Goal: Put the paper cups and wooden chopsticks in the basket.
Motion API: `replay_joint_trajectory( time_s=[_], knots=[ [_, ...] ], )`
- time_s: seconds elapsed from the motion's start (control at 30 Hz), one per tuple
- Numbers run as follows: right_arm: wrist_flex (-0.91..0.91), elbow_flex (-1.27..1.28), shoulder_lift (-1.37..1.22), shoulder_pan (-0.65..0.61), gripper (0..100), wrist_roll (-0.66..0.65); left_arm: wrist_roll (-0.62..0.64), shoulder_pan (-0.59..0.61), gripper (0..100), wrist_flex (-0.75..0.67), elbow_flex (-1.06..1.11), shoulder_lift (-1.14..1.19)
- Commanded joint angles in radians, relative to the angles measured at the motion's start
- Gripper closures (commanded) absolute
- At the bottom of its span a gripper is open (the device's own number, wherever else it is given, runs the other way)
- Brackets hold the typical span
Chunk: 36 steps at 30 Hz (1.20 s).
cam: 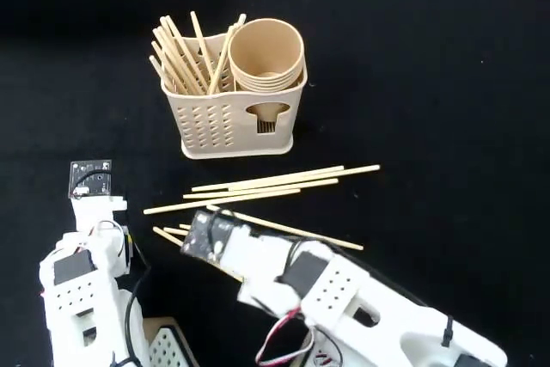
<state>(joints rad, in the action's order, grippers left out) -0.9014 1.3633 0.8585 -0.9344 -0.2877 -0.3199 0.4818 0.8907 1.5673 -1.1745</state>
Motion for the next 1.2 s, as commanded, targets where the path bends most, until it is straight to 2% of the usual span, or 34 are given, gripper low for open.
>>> replay_joint_trajectory(
  time_s=[0.0, 0.7, 0.8, 1.0, 1.17],
  knots=[
    [0.003, -0.054, 0.004, -0.063, 77.2, 0.028, -0.006, 0.008, 88, -0.021, 0.002, 0.002],
    [0.049, -0.255, -0.453, -0.054, 77.6, 0.029, -0.006, 0.008, 88, -0.021, 0.002, 0.002],
    [0.057, -0.285, -0.498, -0.003, 77.6, 0.025, -0.006, 0.008, 88, -0.021, 0.002, 0.002],
    [0.051, -0.332, -0.512, 0.115, 77.6, -0.091, -0.006, 0.008, 88, -0.021, 0.002, 0.002],
    [0.051, -0.343, -0.512, 0.161, 77.6, -0.153, -0.006, 0.008, 88, -0.021, 0.002, 0.002]
  ],
)
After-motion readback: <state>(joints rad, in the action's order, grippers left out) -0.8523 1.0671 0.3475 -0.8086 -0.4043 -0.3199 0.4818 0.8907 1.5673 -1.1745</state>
